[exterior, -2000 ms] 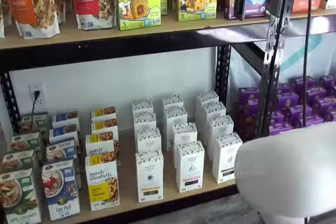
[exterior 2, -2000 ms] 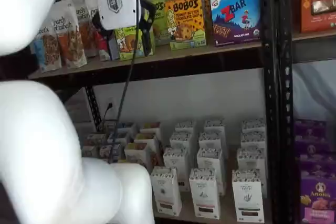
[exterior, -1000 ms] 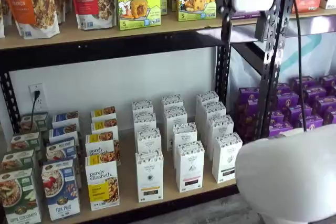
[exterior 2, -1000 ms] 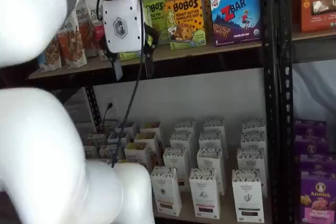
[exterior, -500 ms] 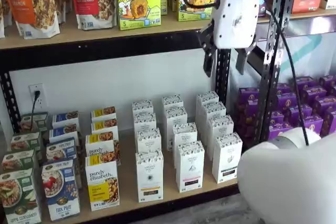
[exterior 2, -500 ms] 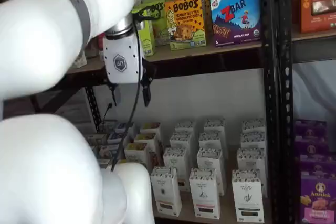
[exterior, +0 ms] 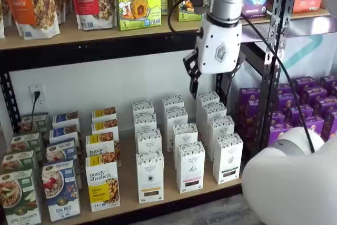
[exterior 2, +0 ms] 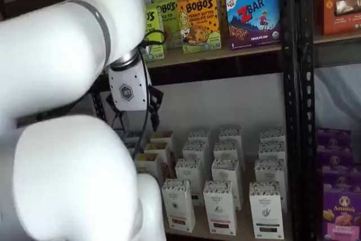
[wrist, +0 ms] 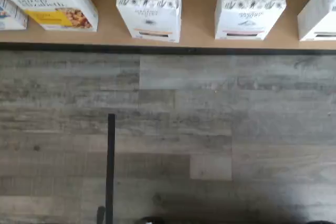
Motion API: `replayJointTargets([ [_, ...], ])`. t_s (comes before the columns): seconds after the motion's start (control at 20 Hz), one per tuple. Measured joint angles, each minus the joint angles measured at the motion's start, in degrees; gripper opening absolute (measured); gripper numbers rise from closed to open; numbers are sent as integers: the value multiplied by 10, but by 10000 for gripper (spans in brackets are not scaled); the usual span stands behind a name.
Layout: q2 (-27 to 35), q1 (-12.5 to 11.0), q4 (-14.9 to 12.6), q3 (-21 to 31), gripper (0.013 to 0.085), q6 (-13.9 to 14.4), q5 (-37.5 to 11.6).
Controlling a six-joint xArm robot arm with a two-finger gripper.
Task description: Pick up the white box with a yellow strip in the middle, on the bottom shelf, the fourth box from the left
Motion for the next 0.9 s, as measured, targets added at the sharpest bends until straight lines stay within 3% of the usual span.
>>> replayJointTargets([
  [0.2,27,15,13,19,850,11,-48],
  [0.9,178,67,15,36,850,59,-193],
])
